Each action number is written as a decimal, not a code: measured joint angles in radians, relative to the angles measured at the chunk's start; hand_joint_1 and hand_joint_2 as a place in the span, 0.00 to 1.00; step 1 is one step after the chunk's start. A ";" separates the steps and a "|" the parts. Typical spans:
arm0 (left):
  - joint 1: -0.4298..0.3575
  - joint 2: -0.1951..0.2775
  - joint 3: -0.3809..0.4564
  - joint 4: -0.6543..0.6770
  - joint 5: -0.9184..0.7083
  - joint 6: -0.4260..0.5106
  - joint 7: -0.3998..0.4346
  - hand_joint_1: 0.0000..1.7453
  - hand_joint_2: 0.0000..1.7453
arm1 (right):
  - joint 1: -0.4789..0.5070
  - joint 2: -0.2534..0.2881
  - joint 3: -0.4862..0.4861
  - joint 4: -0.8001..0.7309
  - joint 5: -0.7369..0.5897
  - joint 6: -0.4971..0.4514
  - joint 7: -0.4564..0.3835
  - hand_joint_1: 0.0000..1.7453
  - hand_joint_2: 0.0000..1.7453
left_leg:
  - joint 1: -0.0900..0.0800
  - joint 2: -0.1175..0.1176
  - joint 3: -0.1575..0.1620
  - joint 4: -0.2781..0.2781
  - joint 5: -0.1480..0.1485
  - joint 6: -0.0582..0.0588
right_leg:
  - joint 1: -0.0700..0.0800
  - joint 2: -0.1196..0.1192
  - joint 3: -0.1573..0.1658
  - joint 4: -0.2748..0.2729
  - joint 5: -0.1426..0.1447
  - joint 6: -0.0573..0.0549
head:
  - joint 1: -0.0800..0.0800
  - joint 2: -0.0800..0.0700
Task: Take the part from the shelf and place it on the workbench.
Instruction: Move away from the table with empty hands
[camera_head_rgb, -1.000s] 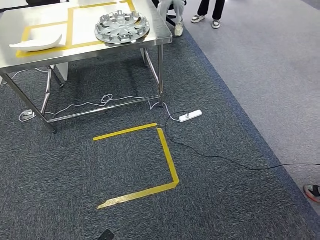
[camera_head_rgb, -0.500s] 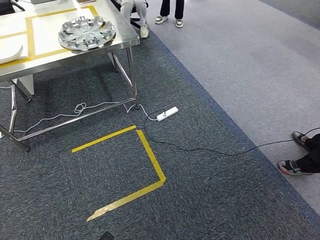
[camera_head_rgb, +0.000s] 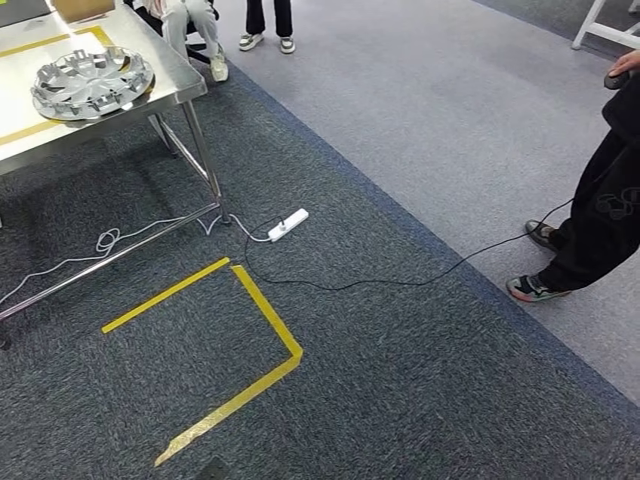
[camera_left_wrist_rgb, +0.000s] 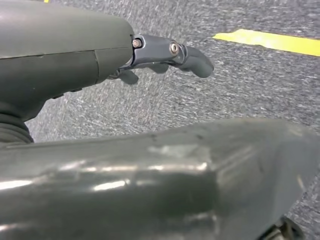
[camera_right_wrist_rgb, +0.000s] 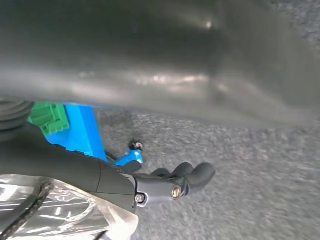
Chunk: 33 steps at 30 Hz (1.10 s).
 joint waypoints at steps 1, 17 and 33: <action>-0.001 0.000 0.000 0.000 0.000 0.000 0.000 0.00 0.00 | 0.001 0.000 0.000 0.000 0.000 0.000 0.000 0.00 0.00 | 0.003 -0.023 -0.005 0.017 -0.017 -0.007 | -0.002 0.010 0.001 -0.002 0.004 -0.007 | -0.001 0.000; 0.008 0.005 0.000 0.000 0.012 0.002 -0.035 0.00 0.00 | 0.001 0.005 0.000 0.000 0.012 0.004 -0.003 0.00 0.00 | 0.011 -0.163 0.002 -0.020 0.015 0.029 | -0.005 0.134 -0.067 0.047 0.008 0.018 | 0.000 0.000; 0.009 0.008 0.000 0.000 0.014 0.006 -0.049 0.00 0.00 | -0.004 0.005 0.001 0.000 0.016 0.009 -0.005 0.00 0.00 | 0.011 -0.066 -0.022 0.076 -0.065 -0.019 | -0.003 0.031 -0.006 0.002 0.015 -0.017 | -0.007 0.000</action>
